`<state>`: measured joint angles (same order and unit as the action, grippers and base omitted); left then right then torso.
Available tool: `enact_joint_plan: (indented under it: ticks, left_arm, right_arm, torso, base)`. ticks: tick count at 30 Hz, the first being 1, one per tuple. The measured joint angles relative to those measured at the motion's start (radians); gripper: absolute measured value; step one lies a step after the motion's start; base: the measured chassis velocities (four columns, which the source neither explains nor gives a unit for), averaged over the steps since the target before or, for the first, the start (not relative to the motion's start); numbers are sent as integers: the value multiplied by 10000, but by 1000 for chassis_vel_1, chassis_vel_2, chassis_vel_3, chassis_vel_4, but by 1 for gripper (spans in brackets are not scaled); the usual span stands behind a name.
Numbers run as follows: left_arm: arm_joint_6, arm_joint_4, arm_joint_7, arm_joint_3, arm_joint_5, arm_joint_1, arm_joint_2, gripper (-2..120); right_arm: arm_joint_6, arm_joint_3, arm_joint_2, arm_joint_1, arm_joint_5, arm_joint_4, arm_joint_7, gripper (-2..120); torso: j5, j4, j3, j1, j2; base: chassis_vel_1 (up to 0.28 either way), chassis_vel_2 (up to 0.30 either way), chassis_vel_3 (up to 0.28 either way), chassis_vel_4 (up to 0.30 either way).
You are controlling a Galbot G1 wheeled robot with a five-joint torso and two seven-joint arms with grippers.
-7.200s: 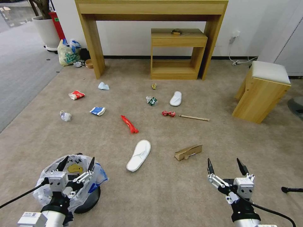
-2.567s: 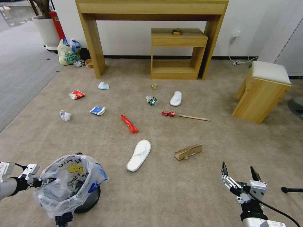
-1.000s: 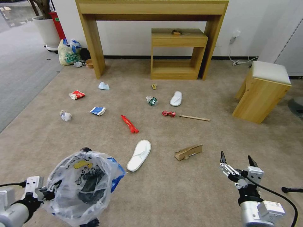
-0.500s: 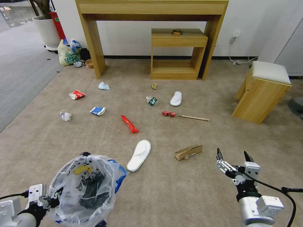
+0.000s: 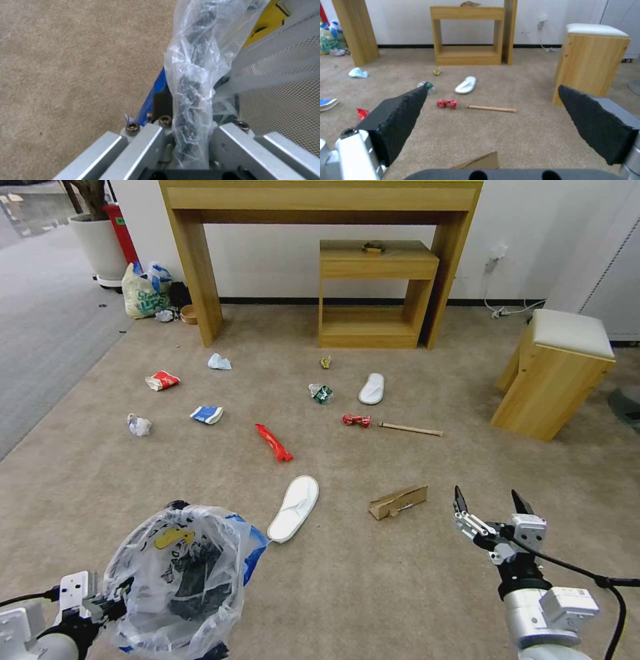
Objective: Pick up the trash bin and place the garbage on the floor into it.
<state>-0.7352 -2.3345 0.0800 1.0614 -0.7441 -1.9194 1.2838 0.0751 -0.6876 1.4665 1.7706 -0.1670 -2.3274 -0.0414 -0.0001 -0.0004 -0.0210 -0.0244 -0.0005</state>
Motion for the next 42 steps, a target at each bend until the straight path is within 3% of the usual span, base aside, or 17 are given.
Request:
enact_joint_plan:
  ticks: [11,42]
  left_arm:
    - [0,22,-102,12,52,33,-98,0]
    - [-2,201,-534,13,282,118,-226,0]
  right_arm:
    - [-27,8,39,-2,78,24,-10,100]
    - [-15,105,92,-109,109,160,-75,100]
  torso:
    - [1,0,0,0,0]
    - [0,1,0,0,-1]
  base:
    - [7,30,-10,-28]
    - [70,173,-69,-163]
